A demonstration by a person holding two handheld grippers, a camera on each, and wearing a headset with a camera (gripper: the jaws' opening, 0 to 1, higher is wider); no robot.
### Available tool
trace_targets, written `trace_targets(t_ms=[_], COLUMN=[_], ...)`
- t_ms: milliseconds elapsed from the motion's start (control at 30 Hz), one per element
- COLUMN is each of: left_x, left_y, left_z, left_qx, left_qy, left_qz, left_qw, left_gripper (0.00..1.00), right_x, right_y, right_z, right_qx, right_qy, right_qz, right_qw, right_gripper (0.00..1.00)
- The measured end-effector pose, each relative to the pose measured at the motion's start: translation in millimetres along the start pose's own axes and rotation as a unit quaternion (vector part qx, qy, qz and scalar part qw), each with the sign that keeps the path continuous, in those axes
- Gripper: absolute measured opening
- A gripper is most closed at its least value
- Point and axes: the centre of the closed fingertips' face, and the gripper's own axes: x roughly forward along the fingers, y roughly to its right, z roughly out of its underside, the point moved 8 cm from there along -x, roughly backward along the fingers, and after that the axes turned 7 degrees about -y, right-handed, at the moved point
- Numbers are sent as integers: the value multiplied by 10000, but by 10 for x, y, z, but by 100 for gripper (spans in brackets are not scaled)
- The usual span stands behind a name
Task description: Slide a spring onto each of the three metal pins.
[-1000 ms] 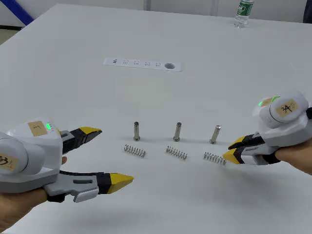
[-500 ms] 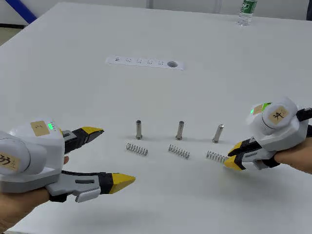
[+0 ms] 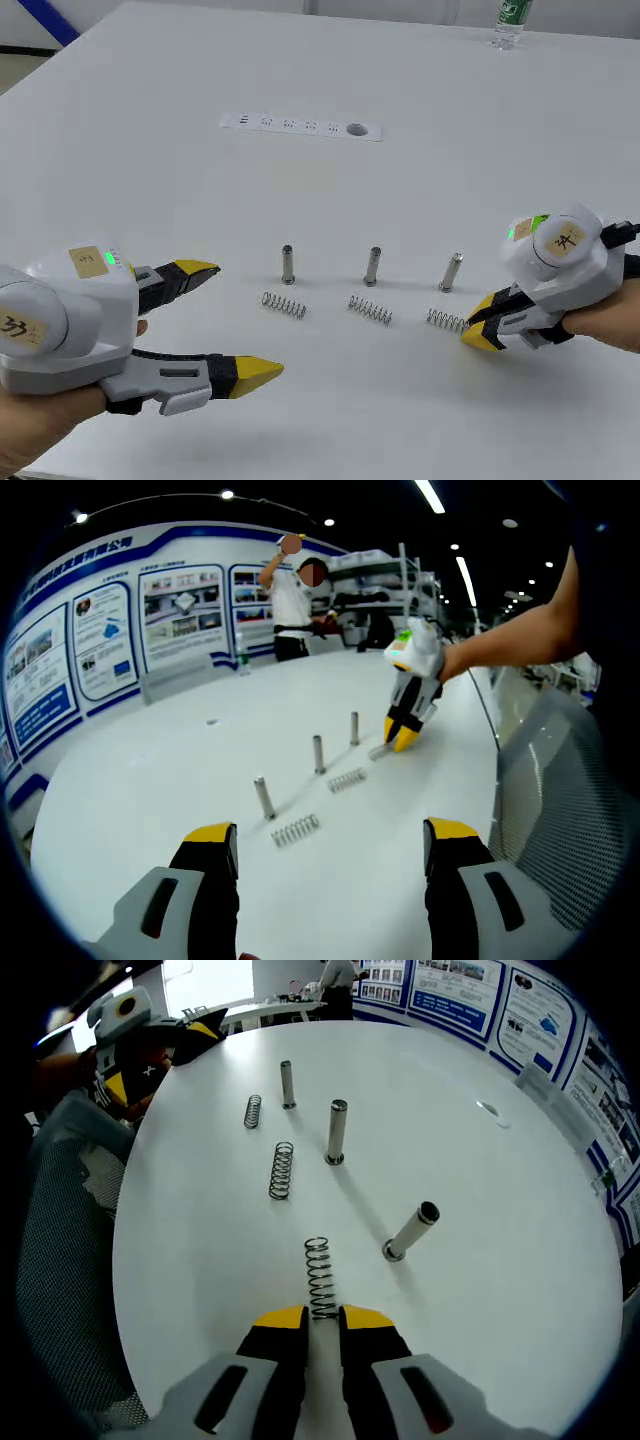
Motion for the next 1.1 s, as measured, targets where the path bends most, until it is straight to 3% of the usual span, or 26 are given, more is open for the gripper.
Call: trace_targets(t_ms=[333,600,767,967,1100], left_x=[20,121,258,473,569], left_y=[50,152,254,412,480], left_z=[-44,-137,-241,-343,-379], left_qx=[36,169,323,683,811], left_qy=[25,75,124,67,35], left_qz=[88,297,639,1089,1262], left_qw=[10000,9994,9974,9917,9887], left_gripper=[76,73,69,60,59], right_x=[-6,-187,-325,-467,-518], right_y=[-25,-143,-225,-374,-422], right_z=[-24,-107,-196,-343,-401], right_qx=[-22,-215,-353,-634,-707], right_qy=[-62,-147,-185,-292,-315], right_qz=[-91,-78,-95,-219,-267], right_qw=[9999,9996,9992,9973,9966], right_gripper=[12,11,11,11,11])
